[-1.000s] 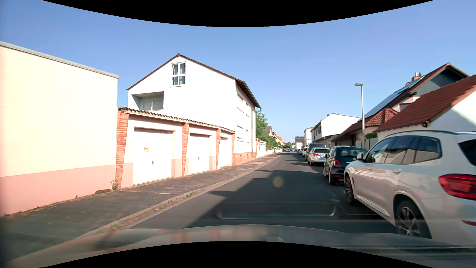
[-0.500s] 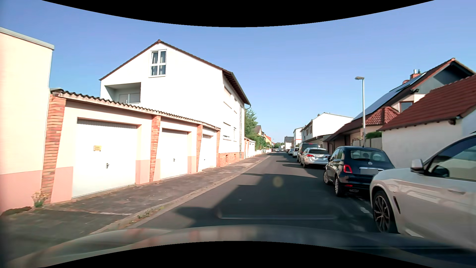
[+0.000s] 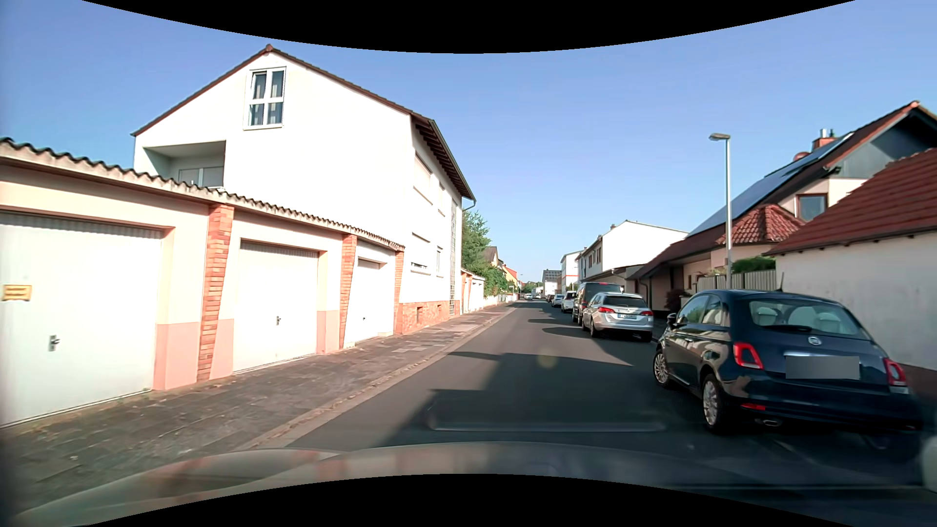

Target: Follow the waypoints while adhering to traffic rules and regulations

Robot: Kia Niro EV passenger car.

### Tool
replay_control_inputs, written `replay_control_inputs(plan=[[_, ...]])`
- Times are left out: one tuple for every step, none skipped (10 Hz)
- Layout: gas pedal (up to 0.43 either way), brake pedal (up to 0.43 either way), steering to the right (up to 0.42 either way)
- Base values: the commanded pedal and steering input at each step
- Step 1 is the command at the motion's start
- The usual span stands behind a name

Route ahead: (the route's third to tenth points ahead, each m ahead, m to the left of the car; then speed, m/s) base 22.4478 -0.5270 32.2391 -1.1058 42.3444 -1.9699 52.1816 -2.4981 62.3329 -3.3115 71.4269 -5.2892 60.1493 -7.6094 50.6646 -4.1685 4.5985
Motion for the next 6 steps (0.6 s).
replay_control_inputs(plan=[[0.067,0.0,0.045],[0.067,0.0,0.045],[0.067,0.0,0.044],[0.067,0.0,0.041],[0.067,0.0,0.039],[0.067,0.0,0.038]])
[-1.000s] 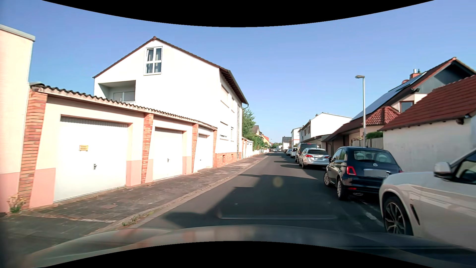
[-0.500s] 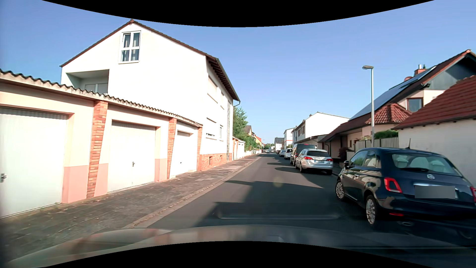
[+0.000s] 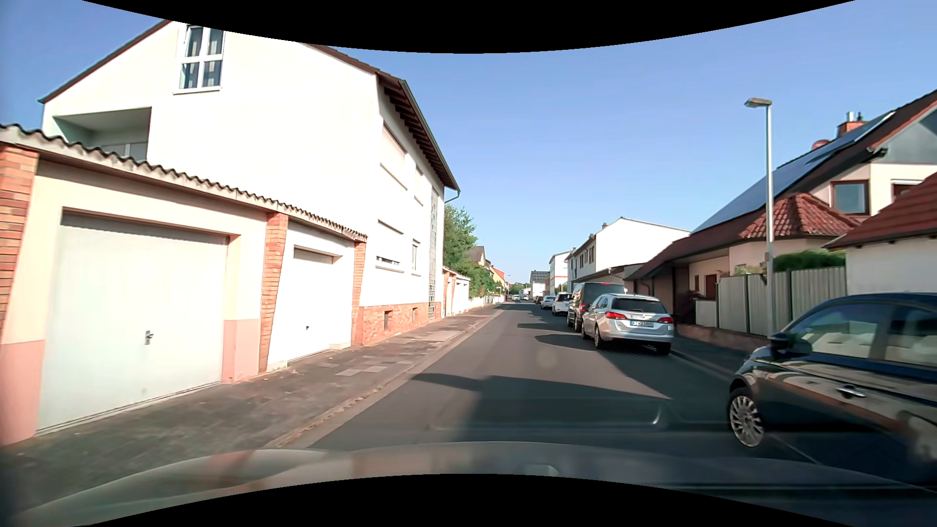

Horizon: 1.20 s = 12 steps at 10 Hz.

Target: Follow the waypoints while adhering to traffic rules and regulations

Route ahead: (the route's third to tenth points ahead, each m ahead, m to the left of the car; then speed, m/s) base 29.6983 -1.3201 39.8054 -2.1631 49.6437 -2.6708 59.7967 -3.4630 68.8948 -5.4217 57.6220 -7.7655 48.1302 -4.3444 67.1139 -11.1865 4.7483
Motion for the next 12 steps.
replay_control_inputs(plan=[[0.067,0.0,0.037],[0.067,0.0,0.037],[0.067,0.0,0.037],[0.067,0.0,0.037],[0.067,0.0,0.036],[0.067,0.0,0.035],[0.067,0.0,0.033],[0.067,0.0,0.031],[0.067,0.0,0.029],[0.067,0.0,0.027],[0.067,0.0,0.024],[0.067,0.0,0.022]])
